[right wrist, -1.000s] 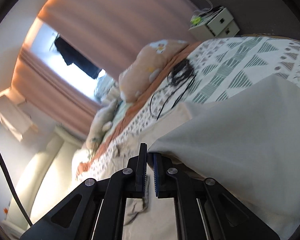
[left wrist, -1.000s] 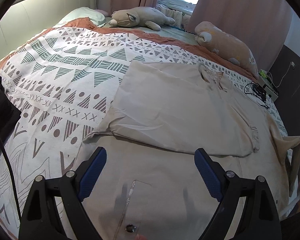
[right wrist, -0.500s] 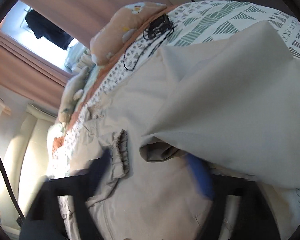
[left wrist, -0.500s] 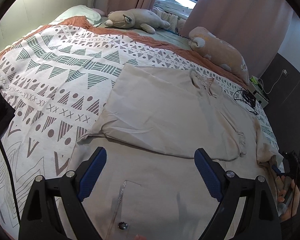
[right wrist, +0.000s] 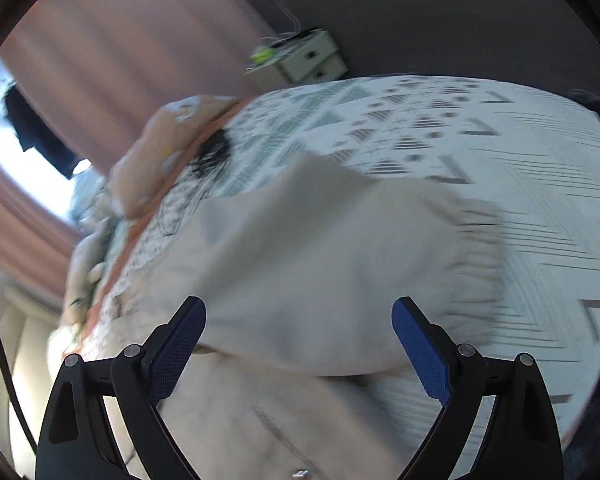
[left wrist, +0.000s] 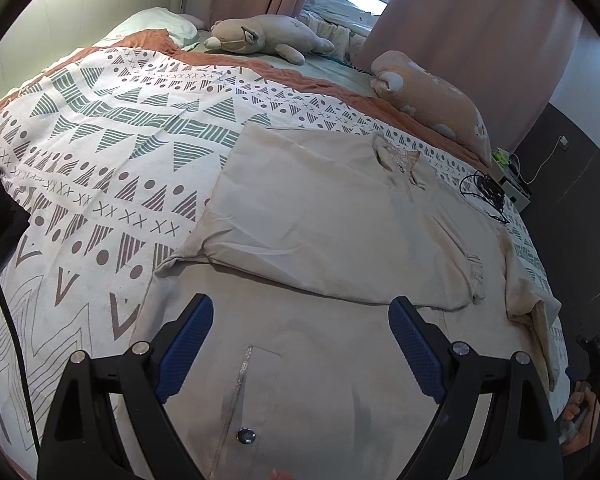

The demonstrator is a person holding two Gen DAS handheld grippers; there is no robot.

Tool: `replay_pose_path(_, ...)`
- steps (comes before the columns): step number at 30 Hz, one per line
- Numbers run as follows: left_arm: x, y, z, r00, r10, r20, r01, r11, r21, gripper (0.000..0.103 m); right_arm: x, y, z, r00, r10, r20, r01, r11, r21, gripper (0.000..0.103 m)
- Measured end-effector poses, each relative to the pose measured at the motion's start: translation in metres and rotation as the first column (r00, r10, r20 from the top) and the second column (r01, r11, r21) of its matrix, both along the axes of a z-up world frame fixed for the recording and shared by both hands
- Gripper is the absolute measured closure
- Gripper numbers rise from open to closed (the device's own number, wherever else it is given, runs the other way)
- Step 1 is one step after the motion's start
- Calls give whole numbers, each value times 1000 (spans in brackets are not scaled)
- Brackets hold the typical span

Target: Fold large clothes

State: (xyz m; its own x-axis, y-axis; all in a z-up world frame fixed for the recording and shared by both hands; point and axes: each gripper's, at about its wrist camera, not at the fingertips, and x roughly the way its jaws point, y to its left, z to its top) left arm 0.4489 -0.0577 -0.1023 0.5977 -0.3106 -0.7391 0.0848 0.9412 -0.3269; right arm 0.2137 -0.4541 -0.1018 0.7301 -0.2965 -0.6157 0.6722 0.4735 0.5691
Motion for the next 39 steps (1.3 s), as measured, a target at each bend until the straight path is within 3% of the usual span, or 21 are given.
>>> replay_pose_path(6, 3, 2, -6, 1000, 14, -19, -14, 1000, 1, 12, -23, -4, -11, 996, -59, -67, 60, 998, 17, 11)
replay_pose_path(10, 6, -3, -12, 999, 14, -36, -14, 1000, 19, 12, -26, -2, -8, 987, -89, -135, 87, 996, -20, 27)
replay_pose_path(16, 9, -13, -18, 999, 1, -47, 2, 999, 52, 12, -32, -12, -18, 969, -117, -219, 128, 991, 37, 36)
replay_pose_path(19, 11, -19, -22, 998, -10, -55, 14, 998, 65, 12, -22, -15, -25, 966, -85, -243, 103, 993, 62, 40)
replay_pose_path(23, 13, -24, -22, 998, -19, -58, 22, 998, 64, 12, 1, -14, -24, 957, -43, -286, 47, 999, 7, 42)
replay_pose_path(24, 12, -25, -21, 998, -20, -56, 24, 998, 62, 12, 4, -13, -23, 960, -32, -280, 35, 999, 5, 47)
replay_pose_path(26, 12, -27, -20, 998, -26, -52, 29, 998, 60, 12, 8, -12, -21, 960, -25, -280, 24, 1000, -4, 67)
replay_pose_path(27, 11, -29, -19, 998, -29, -51, 32, 998, 60, 12, 7, -12, -20, 964, -16, -264, 16, 1000, 0, 70)
replay_pose_path(32, 9, -26, -14, 999, -28, -39, 30, 998, 47, 12, 1, -7, -13, 985, 18, -173, -19, 1000, -4, 84)
replay_pose_path(39, 7, -14, -5, 1000, -9, -26, 9, 1000, -4, 12, -2, 14, 7, 996, 84, -26, -86, 995, -46, 93)
